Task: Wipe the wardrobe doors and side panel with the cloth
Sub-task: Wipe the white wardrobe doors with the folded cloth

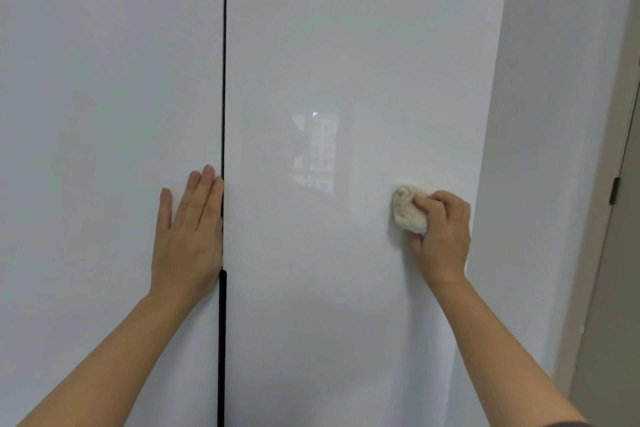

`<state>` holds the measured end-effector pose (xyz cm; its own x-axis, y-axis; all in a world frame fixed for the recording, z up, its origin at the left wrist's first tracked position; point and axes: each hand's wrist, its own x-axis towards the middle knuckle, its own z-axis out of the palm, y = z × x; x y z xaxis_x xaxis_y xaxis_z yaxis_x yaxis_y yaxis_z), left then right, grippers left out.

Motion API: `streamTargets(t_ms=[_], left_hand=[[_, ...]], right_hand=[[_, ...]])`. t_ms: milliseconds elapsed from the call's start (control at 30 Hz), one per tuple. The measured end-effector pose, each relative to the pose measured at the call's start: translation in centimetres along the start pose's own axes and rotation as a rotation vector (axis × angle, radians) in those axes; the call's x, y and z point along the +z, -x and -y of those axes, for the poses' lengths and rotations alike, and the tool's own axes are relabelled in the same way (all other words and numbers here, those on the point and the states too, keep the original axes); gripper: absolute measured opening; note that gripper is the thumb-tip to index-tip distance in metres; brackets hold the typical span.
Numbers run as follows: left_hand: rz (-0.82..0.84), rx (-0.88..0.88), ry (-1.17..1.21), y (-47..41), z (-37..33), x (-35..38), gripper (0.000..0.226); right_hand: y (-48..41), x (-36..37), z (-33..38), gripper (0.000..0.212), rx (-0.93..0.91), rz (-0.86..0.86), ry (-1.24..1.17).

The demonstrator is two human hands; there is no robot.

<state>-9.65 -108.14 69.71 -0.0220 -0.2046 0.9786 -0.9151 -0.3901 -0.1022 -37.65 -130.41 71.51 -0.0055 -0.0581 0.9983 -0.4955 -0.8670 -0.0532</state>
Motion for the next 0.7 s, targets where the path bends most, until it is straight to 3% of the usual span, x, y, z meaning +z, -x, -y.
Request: streamTargets(t_ms=[167,433,700], left_hand=[[-0.029,0.064,0.001,0.1,1.1,-0.2,0.054],[-0.050,0.095,-0.016,0.3,1.5,0.0,0.062],[-0.021,0.088,-0.021,0.2,1.6,0.0,0.067]], right_hand=[[0.9,-0.7,-1.8,0.053,0.308,-0.087,0.048],[3.0,-0.3,0.8,0.043,0.718,-0.245,0.017],[5.2,2.5,9.0,0.041,0.746,-0.267,-0.126]])
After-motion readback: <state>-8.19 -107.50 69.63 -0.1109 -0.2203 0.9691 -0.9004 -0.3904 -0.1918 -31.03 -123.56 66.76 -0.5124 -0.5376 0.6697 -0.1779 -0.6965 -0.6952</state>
